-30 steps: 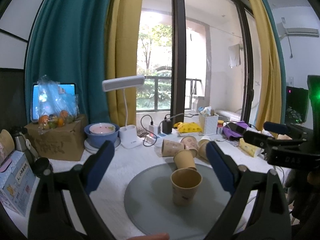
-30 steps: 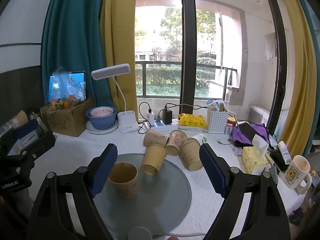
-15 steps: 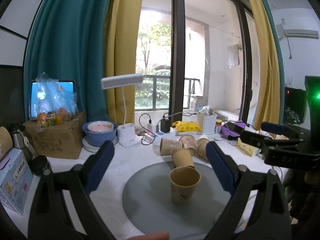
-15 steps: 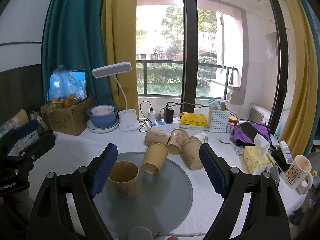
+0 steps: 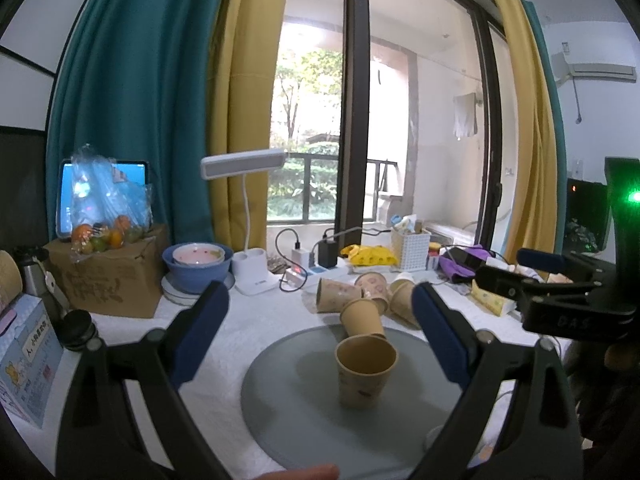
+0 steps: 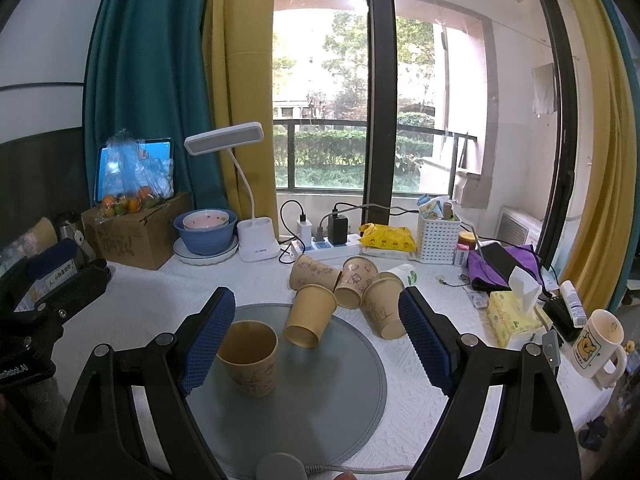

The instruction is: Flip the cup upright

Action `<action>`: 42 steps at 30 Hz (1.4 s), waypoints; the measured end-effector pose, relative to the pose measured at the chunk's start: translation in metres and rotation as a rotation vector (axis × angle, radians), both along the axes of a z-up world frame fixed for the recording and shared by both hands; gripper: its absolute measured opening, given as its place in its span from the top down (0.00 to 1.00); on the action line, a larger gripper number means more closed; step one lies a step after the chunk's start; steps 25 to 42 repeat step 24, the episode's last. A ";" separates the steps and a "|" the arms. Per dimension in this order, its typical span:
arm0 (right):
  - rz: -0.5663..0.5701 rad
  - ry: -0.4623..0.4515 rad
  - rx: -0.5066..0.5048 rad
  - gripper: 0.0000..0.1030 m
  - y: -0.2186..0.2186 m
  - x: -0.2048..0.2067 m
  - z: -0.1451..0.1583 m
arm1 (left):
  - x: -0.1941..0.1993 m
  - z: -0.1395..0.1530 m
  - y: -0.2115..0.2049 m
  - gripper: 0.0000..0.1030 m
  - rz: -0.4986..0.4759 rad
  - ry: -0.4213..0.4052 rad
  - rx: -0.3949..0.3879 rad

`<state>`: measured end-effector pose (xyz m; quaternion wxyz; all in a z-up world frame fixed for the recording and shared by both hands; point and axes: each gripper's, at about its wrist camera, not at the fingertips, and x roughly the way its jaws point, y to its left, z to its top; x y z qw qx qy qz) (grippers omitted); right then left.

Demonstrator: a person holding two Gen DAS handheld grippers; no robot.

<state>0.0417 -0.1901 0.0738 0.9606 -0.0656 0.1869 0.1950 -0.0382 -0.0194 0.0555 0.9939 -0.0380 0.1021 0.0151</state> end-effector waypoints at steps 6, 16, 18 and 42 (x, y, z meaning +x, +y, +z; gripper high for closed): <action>0.001 0.001 0.000 0.16 0.000 0.000 0.000 | 0.000 -0.001 0.000 0.09 -0.014 -0.004 -0.010; 0.004 0.001 -0.002 0.16 0.001 0.000 -0.002 | -0.002 0.000 0.001 0.09 -0.007 -0.016 -0.020; 0.006 0.002 -0.002 0.16 0.001 0.000 -0.002 | -0.003 0.000 0.001 0.09 -0.007 -0.018 -0.024; 0.010 0.004 -0.007 0.16 0.002 0.001 -0.003 | -0.006 -0.001 0.002 0.09 -0.008 -0.036 -0.028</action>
